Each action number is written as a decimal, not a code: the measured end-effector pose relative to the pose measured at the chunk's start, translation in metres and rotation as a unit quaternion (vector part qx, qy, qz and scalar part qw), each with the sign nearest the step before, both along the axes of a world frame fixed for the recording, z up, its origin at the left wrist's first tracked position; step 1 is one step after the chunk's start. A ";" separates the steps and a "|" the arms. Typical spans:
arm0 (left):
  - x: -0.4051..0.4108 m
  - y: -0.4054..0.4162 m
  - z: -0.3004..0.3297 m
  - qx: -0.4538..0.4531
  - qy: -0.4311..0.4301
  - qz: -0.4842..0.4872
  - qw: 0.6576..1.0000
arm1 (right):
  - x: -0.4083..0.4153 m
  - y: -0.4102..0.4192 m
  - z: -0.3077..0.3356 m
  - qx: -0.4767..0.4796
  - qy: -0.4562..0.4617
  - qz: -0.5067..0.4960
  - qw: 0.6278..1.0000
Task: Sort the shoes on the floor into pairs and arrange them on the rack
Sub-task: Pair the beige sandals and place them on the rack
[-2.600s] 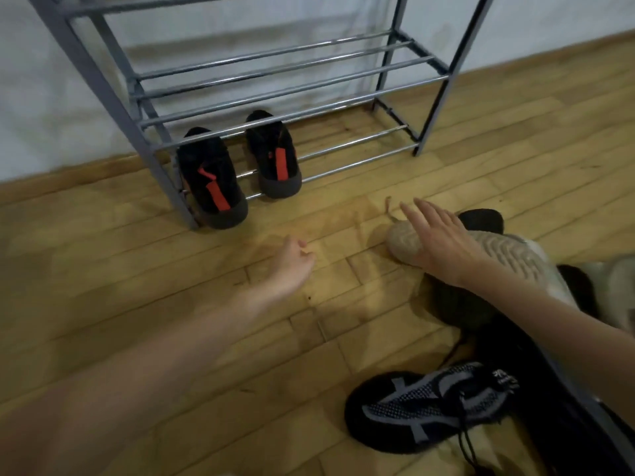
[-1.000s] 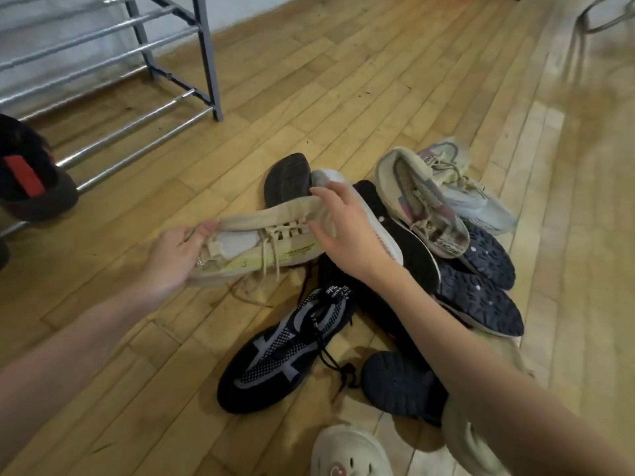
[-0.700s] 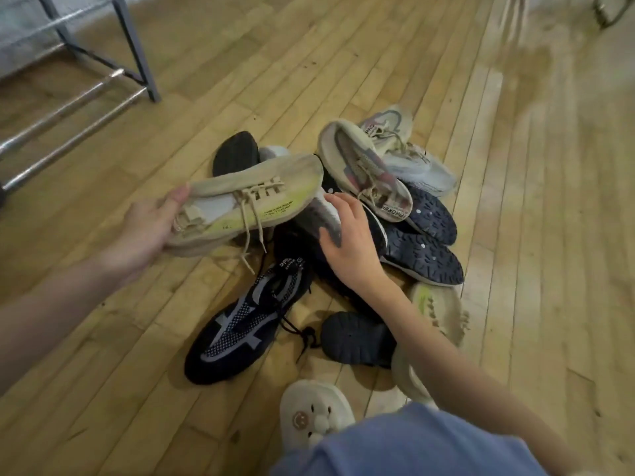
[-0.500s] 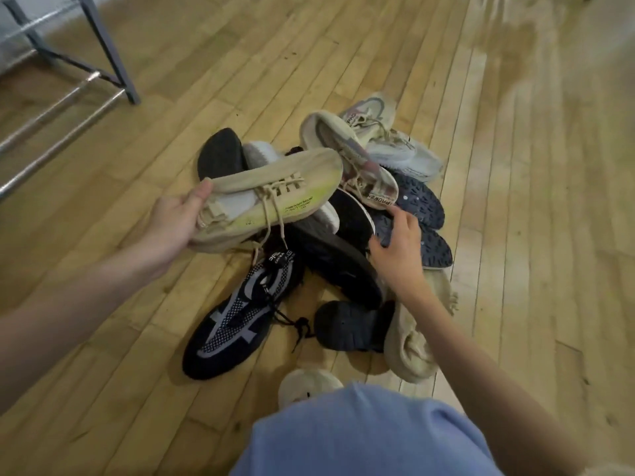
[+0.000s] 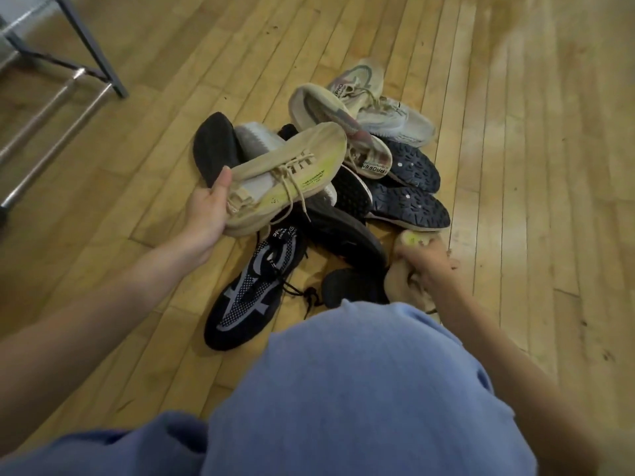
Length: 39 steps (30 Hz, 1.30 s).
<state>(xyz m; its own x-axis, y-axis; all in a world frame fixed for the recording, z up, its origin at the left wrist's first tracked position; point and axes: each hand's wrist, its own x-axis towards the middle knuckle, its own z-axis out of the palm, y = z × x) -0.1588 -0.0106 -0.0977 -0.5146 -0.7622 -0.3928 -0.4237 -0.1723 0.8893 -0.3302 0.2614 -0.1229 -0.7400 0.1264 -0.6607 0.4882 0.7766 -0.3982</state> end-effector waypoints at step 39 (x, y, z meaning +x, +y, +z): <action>0.212 -0.035 -0.024 0.046 0.052 0.160 0.985 | 0.237 -0.332 0.002 -0.374 -0.065 0.321 0.868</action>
